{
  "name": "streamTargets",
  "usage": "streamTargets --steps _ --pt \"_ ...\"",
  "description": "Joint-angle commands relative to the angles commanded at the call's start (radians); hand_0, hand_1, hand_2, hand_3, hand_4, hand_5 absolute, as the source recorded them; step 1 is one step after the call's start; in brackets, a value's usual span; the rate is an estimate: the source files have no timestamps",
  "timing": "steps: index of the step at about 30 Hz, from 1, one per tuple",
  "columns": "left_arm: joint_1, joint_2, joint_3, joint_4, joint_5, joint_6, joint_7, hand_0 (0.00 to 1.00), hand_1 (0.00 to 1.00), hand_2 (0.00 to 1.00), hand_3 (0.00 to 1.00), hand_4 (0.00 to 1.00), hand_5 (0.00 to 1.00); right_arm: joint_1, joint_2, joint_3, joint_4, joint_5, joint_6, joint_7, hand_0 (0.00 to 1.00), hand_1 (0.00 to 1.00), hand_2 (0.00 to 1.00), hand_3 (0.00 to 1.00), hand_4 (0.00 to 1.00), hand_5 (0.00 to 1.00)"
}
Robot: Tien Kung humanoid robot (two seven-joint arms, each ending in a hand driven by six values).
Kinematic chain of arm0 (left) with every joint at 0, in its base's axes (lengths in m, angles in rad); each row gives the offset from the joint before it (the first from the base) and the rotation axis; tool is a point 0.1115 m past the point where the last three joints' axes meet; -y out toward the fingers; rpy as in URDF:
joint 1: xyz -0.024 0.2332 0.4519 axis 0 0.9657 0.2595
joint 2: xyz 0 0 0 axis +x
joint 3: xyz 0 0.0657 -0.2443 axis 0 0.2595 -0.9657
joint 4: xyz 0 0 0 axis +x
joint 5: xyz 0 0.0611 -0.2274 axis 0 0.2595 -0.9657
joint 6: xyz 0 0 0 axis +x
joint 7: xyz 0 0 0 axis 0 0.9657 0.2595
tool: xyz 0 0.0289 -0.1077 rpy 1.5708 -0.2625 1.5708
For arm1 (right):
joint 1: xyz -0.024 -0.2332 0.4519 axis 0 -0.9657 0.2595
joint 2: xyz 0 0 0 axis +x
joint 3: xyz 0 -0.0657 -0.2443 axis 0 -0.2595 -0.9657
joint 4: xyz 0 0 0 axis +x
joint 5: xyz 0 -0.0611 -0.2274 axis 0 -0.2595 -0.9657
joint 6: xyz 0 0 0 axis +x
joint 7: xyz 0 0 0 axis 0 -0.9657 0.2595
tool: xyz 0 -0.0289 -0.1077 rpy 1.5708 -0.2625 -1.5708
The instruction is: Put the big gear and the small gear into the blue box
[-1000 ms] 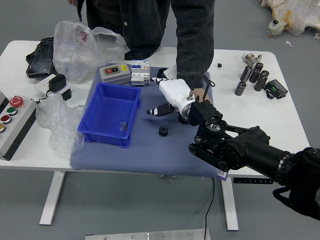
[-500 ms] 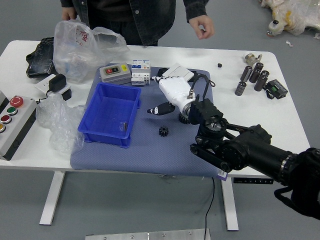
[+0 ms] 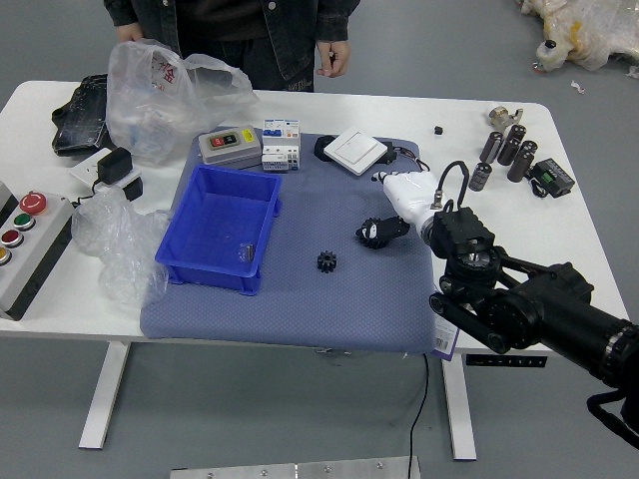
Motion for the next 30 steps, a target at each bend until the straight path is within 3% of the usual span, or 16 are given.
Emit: streamTargets --steps 7,14,20,26,27,30 --pt "0.001 0.000 -0.006 0.000 0.003 0.001 0.001 0.635 0.633 0.628 0.714 0.706 0.344 -0.024 -0.017 0.006 0.034 0.070 -0.007 0.009 0.660 0.732 0.817 0.888 0.998 0.477" --pt "-0.001 -0.002 -0.006 0.000 0.001 0.002 -0.002 0.635 0.633 0.628 0.714 0.706 0.345 -0.030 -0.025 0.015 0.071 0.171 -0.053 0.038 0.649 0.723 0.804 0.881 0.998 0.487" --pt "0.001 -0.002 -0.011 0.000 0.004 0.002 -0.001 0.635 0.633 0.628 0.714 0.706 0.344 -0.036 -0.038 0.024 0.121 0.184 -0.063 0.038 0.639 0.710 0.791 0.869 0.998 0.483" --pt "0.002 -0.003 -0.013 0.000 0.004 0.002 0.000 0.635 0.633 0.628 0.714 0.706 0.344 -0.049 -0.043 0.004 0.130 0.159 -0.055 0.027 0.639 0.698 0.758 0.862 0.998 0.481" --pt "0.002 -0.003 -0.013 0.000 0.003 0.002 0.000 0.635 0.633 0.628 0.715 0.706 0.343 -0.051 -0.043 0.000 0.128 0.155 -0.053 0.024 0.610 0.650 0.657 0.756 0.830 0.306" --pt "0.002 -0.003 -0.013 0.000 0.002 0.002 0.000 0.635 0.633 0.628 0.715 0.706 0.343 -0.057 -0.041 -0.016 0.124 0.143 -0.047 0.017 0.610 0.650 0.657 0.756 0.830 0.306"
